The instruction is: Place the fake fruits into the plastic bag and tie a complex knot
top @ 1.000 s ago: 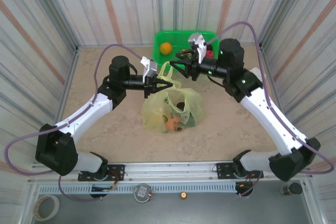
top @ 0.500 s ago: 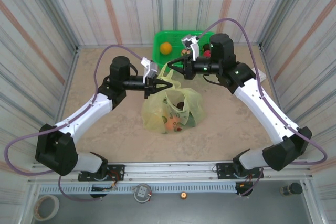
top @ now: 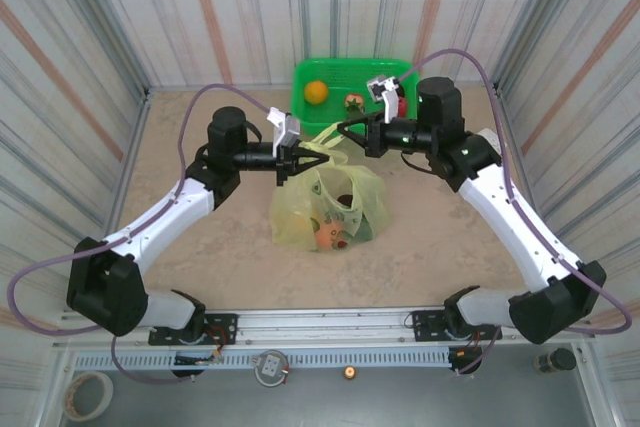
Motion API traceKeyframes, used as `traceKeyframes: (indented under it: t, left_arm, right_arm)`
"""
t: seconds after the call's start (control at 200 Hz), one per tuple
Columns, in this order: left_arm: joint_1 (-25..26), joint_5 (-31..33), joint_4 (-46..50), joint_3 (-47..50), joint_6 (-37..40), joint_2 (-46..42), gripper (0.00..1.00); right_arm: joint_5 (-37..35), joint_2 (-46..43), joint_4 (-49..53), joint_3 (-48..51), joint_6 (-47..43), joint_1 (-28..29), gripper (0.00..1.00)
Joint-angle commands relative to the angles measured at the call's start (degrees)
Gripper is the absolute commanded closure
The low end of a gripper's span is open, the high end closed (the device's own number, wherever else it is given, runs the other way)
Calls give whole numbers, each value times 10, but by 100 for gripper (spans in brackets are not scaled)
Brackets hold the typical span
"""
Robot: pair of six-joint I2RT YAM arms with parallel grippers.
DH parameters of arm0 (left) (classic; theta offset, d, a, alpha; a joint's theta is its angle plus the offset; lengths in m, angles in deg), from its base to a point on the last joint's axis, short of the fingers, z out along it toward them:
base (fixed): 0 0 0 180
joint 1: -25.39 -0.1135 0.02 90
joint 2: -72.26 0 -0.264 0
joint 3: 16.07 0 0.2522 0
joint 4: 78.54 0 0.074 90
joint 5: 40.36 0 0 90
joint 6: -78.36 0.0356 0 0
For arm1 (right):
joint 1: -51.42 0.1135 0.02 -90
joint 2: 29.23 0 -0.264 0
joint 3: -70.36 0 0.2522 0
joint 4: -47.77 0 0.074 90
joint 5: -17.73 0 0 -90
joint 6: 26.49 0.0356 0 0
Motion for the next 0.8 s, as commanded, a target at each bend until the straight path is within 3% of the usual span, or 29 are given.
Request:
traceKeyframes:
  t: [0.0, 0.797]
  left_arm:
    - [-7, -12, 21, 10, -5, -17, 95]
    - [-9, -20, 29, 5, -5, -5, 94]
  right_arm:
    - [-66, -42, -49, 2, 13, -39, 100]
    - [-84, -57, -26, -29, 3, -69, 100]
